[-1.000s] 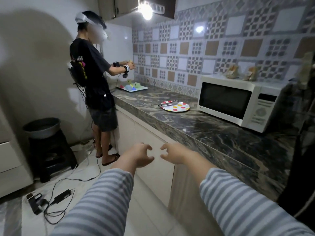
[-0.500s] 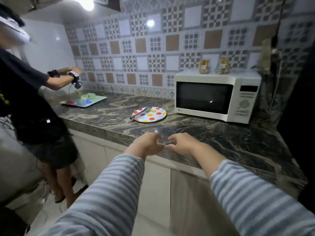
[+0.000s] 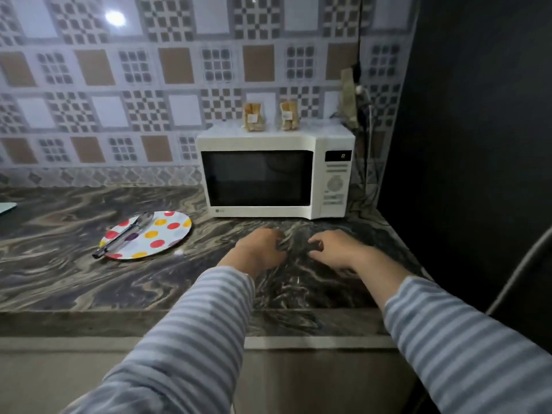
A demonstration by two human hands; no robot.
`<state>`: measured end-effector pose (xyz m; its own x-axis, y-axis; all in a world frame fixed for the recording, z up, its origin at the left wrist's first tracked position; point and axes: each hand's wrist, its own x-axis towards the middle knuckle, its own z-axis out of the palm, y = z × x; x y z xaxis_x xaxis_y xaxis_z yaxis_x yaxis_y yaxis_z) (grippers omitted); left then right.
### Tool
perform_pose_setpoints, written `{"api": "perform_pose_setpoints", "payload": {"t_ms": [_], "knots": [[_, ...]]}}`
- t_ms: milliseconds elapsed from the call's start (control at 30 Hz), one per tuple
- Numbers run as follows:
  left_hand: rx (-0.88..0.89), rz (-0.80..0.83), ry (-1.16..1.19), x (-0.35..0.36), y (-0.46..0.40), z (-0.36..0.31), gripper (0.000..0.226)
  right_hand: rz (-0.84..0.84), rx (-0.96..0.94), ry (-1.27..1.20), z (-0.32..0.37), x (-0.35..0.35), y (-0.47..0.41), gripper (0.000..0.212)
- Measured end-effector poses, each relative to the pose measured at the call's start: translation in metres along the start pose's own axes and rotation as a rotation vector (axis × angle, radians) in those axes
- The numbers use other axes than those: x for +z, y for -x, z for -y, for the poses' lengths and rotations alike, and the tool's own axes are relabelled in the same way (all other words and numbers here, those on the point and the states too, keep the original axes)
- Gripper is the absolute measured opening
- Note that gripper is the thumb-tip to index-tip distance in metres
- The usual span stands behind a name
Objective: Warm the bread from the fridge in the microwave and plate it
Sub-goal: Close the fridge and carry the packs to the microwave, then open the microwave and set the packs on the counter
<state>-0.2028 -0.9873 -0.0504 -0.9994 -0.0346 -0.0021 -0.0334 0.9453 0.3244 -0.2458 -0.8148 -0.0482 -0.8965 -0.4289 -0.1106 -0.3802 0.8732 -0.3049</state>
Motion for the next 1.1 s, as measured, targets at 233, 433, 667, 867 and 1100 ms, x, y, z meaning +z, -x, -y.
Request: {"api": "perform_pose_setpoints", "payload": {"t_ms": [233, 433, 667, 867, 1100], "knots": [[0.092, -0.097, 0.100, -0.019, -0.116, -0.027, 0.071, -0.138, 0.029, -0.019, -0.045, -0.073, -0.080, 0.047], [0.199, -0.228, 0.281, -0.019, -0.181, -0.044, 0.097, -0.338, -0.042, 0.090, -0.064, -0.106, -0.137, 0.068], [0.294, -0.423, 0.383, 0.012, -0.230, -0.044, 0.108, -0.541, -0.074, 0.151, -0.083, -0.111, -0.187, 0.082], [0.391, -0.463, 0.475, 0.035, -0.265, -0.040, 0.103, -0.621, -0.117, 0.365, -0.095, -0.106, -0.222, 0.091], [0.397, -0.535, 0.443, 0.043, -0.277, -0.034, 0.108, -0.737, -0.153, 0.477, -0.101, -0.097, -0.239, 0.103]]}}
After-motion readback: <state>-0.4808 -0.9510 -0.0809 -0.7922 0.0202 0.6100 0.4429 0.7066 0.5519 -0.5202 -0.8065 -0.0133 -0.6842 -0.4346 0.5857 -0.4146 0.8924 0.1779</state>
